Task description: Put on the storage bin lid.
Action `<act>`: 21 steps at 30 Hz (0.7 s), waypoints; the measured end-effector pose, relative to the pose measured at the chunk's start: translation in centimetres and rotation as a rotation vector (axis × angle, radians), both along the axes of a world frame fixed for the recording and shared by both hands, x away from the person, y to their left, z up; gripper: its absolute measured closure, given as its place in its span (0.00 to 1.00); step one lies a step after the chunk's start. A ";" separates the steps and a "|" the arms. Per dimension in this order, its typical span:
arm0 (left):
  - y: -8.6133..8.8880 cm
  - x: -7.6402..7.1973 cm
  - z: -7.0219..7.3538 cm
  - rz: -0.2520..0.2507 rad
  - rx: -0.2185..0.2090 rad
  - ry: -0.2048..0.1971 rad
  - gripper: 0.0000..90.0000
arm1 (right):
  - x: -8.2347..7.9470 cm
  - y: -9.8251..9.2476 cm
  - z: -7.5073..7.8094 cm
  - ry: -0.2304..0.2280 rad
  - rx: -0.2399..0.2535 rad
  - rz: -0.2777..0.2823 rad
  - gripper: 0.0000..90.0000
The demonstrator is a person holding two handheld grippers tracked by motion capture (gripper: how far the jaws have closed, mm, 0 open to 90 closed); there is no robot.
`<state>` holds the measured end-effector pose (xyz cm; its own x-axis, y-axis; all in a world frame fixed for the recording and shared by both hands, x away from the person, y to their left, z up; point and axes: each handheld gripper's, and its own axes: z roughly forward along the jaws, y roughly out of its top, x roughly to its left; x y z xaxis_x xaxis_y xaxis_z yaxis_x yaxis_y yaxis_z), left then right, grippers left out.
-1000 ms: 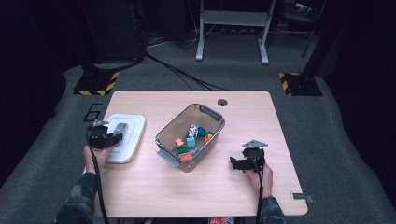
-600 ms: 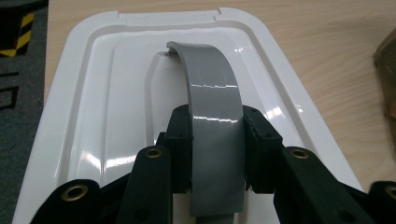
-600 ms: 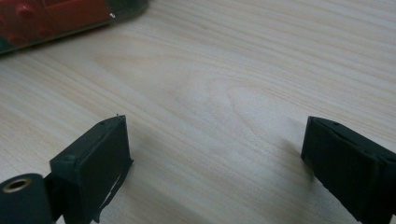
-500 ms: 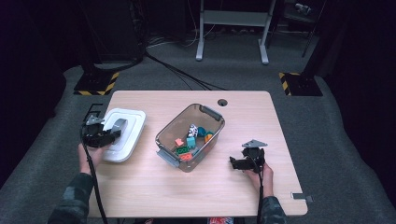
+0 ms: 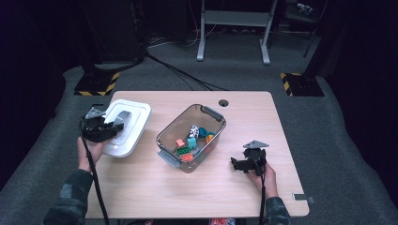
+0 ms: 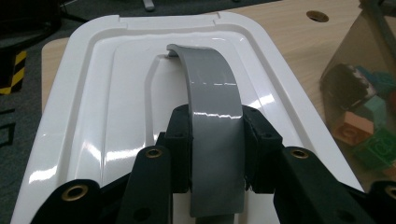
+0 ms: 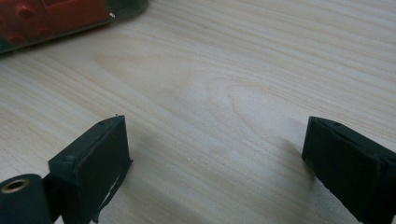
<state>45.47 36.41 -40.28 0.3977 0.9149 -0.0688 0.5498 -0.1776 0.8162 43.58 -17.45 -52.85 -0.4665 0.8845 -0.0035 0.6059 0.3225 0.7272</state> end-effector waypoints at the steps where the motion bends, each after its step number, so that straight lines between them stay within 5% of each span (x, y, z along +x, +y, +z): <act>1: -0.3 0.0 0.3 0.000 0.001 -0.007 0.75 | 0.0 0.0 0.0 0.000 0.000 0.000 0.07; 21: -4.6 0.4 3.6 -0.096 -0.009 -0.057 0.75 | 0.0 0.0 0.0 0.010 0.002 -0.013 0.04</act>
